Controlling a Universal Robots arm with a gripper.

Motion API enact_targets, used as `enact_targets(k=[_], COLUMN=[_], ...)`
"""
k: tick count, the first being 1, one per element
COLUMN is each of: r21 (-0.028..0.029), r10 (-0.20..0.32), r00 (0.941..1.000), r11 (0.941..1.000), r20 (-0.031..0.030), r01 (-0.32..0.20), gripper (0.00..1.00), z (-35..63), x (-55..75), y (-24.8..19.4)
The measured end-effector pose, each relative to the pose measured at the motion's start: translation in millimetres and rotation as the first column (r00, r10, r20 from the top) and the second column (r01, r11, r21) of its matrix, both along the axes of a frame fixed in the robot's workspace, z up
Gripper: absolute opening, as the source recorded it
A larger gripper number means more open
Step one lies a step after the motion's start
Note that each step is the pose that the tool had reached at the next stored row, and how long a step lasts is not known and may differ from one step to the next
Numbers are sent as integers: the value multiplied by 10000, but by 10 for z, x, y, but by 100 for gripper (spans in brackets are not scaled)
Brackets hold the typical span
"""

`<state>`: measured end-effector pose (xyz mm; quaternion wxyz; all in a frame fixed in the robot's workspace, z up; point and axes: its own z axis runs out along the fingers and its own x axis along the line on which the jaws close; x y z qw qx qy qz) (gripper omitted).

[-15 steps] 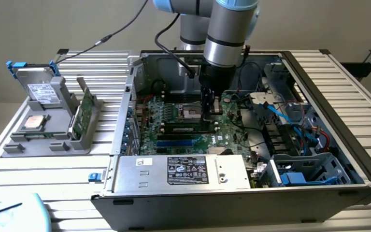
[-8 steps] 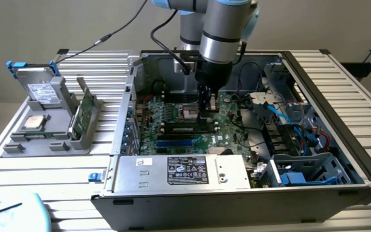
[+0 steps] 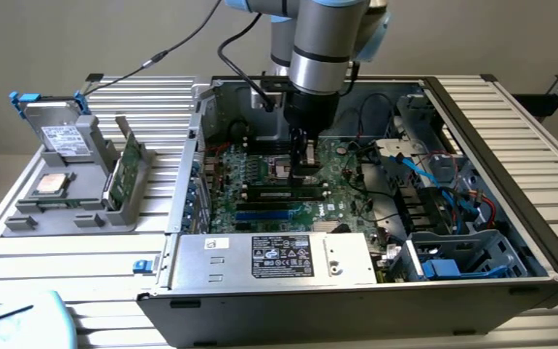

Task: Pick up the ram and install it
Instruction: 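Press down the ram until it locks into place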

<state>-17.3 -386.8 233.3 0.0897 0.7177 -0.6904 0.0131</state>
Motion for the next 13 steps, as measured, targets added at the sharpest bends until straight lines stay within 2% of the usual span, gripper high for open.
enact_targets(k=[10,13], r21=[-9,-9], r10=[-1,0], r00=[10000,10000], r11=[10000,10000], r20=[42,74], r01=[1,0], gripper=[11,11], z=[-2,-29], x=[-138,-144], y=[11,11])
